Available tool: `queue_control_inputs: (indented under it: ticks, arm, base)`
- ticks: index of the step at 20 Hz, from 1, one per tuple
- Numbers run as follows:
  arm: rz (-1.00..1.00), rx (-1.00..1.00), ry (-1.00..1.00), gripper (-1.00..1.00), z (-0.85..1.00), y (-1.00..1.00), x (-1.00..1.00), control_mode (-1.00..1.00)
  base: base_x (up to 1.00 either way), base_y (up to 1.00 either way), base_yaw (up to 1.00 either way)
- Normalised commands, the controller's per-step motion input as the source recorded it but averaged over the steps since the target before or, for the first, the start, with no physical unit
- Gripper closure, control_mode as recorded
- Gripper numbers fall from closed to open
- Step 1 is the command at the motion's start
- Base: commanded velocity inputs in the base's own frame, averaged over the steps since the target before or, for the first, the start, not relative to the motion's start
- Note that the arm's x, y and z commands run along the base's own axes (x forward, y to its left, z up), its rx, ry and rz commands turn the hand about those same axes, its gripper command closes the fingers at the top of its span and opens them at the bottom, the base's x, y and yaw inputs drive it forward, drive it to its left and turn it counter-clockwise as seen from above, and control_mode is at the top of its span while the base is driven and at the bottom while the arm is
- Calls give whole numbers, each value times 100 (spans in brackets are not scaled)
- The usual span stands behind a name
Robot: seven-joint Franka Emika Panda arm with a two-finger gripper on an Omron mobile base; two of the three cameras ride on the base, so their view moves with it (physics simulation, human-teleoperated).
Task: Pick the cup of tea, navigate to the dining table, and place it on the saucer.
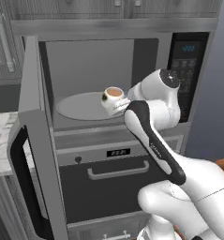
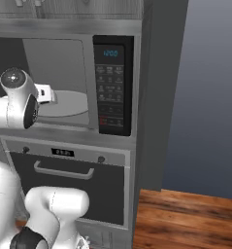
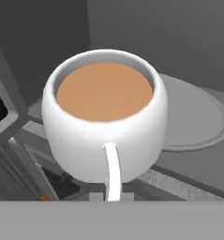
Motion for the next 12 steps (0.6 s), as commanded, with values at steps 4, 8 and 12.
queue_control_inputs:
  ticks: [4,8,12]
  arm:
    - [0,0,5,100,7,-43,-100,-100]
    - [0,0,8,100,6,-41,-95,-100]
    - [0,-1,8,100,6,-13,-51,-100]
  base:
    - [0,0,0]
    - [0,0,0]
    - [0,0,0]
